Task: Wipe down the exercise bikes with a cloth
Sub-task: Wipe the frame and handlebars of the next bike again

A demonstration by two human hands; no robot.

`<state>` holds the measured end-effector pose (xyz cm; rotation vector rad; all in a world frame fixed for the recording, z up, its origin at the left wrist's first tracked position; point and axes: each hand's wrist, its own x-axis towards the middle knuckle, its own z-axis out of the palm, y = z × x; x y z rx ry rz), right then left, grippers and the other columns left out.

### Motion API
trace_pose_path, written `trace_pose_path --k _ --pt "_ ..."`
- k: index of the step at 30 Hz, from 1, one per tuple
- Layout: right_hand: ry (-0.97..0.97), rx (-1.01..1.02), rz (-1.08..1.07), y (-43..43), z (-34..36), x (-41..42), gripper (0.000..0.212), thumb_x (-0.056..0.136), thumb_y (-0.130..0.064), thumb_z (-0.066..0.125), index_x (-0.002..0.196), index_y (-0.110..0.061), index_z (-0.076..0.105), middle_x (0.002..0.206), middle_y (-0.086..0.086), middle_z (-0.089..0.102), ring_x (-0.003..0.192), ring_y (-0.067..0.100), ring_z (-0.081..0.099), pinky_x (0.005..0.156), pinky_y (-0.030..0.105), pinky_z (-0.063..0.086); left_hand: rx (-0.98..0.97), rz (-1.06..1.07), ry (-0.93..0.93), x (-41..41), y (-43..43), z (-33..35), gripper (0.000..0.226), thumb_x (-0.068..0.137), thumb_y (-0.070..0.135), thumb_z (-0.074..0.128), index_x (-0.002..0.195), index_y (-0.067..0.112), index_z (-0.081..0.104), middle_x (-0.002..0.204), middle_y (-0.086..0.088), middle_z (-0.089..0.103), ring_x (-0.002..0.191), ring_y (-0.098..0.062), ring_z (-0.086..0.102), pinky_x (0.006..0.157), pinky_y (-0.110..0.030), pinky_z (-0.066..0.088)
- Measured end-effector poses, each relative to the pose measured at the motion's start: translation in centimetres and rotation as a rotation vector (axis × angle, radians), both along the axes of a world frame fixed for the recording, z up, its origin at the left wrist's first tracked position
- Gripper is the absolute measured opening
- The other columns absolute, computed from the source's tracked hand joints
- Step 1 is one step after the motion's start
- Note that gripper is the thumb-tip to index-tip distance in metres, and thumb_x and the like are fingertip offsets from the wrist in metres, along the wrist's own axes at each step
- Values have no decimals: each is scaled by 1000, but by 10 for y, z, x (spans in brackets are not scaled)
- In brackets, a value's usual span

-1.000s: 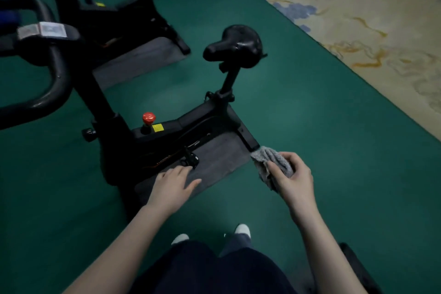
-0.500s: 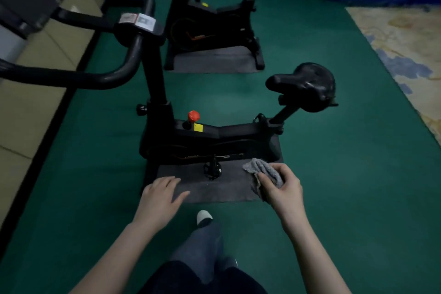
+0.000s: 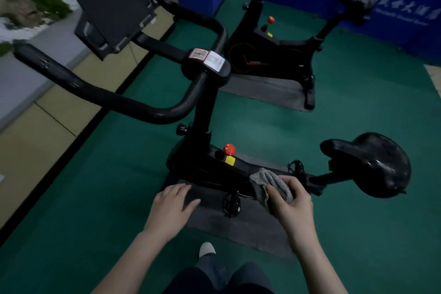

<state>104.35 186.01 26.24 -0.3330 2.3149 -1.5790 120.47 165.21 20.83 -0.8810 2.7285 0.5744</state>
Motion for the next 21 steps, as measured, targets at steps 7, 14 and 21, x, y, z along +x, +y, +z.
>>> trace_pose_path --k 7,14,21 --pt "79 -72 199 -60 30 -30 14 82 -11 70 83 -22 62 76 -6 67 71 8 60 66 26 47 12 208 75 6 -21 6 64 94 60 28 146 24 29 151 8 32 137 -9 28 114 -28 21" --pt "120 -282 407 -129 89 -61 13 84 -11 68 86 -23 63 79 -2 66 71 17 62 64 33 50 -21 454 104 12 -39 19 65 93 61 25 147 24 27 151 9 31 137 -7 27 113 -26 17" --pt "146 -353 710 -210 119 -82 11 84 -9 68 93 -13 63 86 0 67 80 20 64 69 38 52 -133 734 180 -5 -65 49 63 94 57 31 146 21 31 149 4 36 137 -13 29 112 -29 19"
